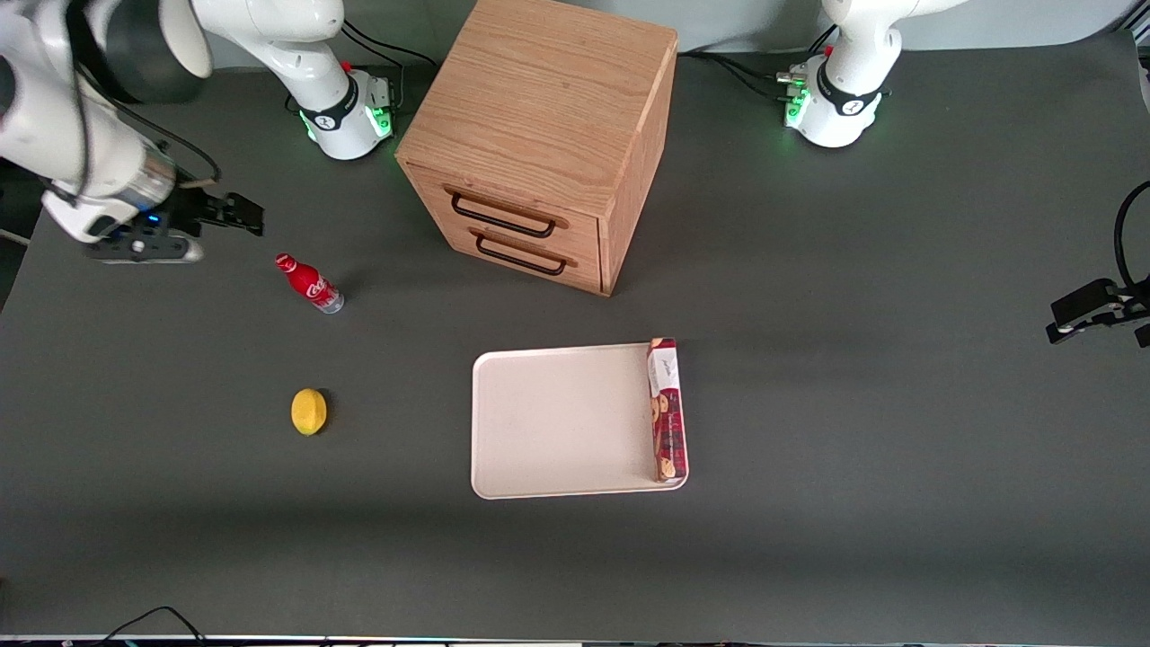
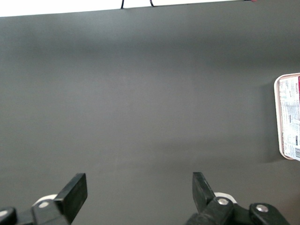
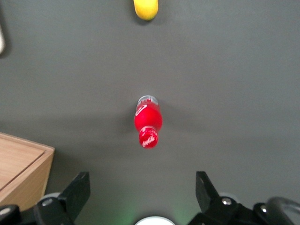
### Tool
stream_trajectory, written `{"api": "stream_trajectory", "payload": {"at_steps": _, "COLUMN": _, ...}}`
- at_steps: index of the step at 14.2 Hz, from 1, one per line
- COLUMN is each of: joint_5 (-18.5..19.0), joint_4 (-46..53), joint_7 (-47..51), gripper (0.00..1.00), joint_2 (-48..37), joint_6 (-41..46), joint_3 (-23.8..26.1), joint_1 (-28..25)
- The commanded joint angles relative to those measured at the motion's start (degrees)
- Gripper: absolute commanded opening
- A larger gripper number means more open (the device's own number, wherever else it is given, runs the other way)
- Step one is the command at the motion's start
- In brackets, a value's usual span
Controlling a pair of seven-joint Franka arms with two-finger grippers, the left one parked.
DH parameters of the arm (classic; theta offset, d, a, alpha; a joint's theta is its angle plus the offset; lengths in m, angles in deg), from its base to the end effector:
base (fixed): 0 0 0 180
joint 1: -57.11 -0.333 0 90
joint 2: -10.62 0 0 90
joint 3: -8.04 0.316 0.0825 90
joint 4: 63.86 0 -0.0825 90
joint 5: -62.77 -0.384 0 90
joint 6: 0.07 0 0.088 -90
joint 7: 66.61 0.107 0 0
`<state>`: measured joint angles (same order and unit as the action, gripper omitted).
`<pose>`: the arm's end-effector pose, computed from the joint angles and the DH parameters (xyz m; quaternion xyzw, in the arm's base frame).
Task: Place coke bottle on tray
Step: 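Move the right gripper down toward the red Coca-Cola bottle, then close the right gripper around the bottle's cap end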
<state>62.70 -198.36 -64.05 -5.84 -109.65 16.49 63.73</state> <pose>0.4386 0.0156 0.4316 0.9969 -0.0111 -0.0745 0.0228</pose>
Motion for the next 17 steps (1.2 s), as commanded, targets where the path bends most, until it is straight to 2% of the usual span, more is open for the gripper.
{"api": "stream_trajectory", "payload": {"at_steps": 1, "joint_5": -0.19, "joint_4": -9.28, "joint_7": -0.10, "gripper": 1.00, "joint_2": 0.18, "joint_6": -10.10, "joint_3": -0.28, "joint_1": 0.14}}
{"api": "stream_trajectory", "payload": {"at_steps": 4, "joint_5": -0.19, "joint_4": -10.17, "joint_7": 0.07, "gripper": 1.00, "joint_2": 4.31, "joint_6": -14.60, "joint_3": -0.37, "joint_1": 0.32}}
{"api": "stream_trajectory", "payload": {"at_steps": 8, "joint_5": -0.19, "joint_4": -10.17, "joint_7": 0.07, "gripper": 0.77, "joint_2": 5.29, "joint_6": -16.27, "joint_3": -0.37, "joint_1": 0.41}}
{"api": "stream_trajectory", "payload": {"at_steps": 10, "joint_5": -0.11, "joint_4": -10.17, "joint_7": -0.01, "gripper": 0.71, "joint_2": 6.16, "joint_6": -17.24, "joint_3": -0.37, "joint_1": 0.41}}
{"api": "stream_trajectory", "payload": {"at_steps": 11, "joint_5": -0.11, "joint_4": -10.17, "joint_7": -0.01, "gripper": 0.63, "joint_2": 6.52, "joint_6": -17.85, "joint_3": -0.37, "joint_1": 0.41}}
{"api": "stream_trajectory", "payload": {"at_steps": 12, "joint_5": -0.11, "joint_4": -10.17, "joint_7": -0.01, "gripper": 0.49, "joint_2": 6.61, "joint_6": -17.86, "joint_3": -0.37, "joint_1": 0.41}}
{"api": "stream_trajectory", "payload": {"at_steps": 13, "joint_5": -0.11, "joint_4": -10.26, "joint_7": -0.10, "gripper": 0.29, "joint_2": 6.70, "joint_6": -17.86, "joint_3": -0.37, "joint_1": 0.41}}
{"api": "stream_trajectory", "payload": {"at_steps": 15, "joint_5": -0.11, "joint_4": -10.17, "joint_7": -0.01, "gripper": 0.20, "joint_2": 7.05, "joint_6": -17.68, "joint_3": -0.37, "joint_1": 0.41}}
{"api": "stream_trajectory", "payload": {"at_steps": 17, "joint_5": -0.11, "joint_4": -10.09, "joint_7": -0.01, "gripper": 0.00, "joint_2": 7.40, "joint_6": -17.51, "joint_3": -0.28, "joint_1": 0.23}}
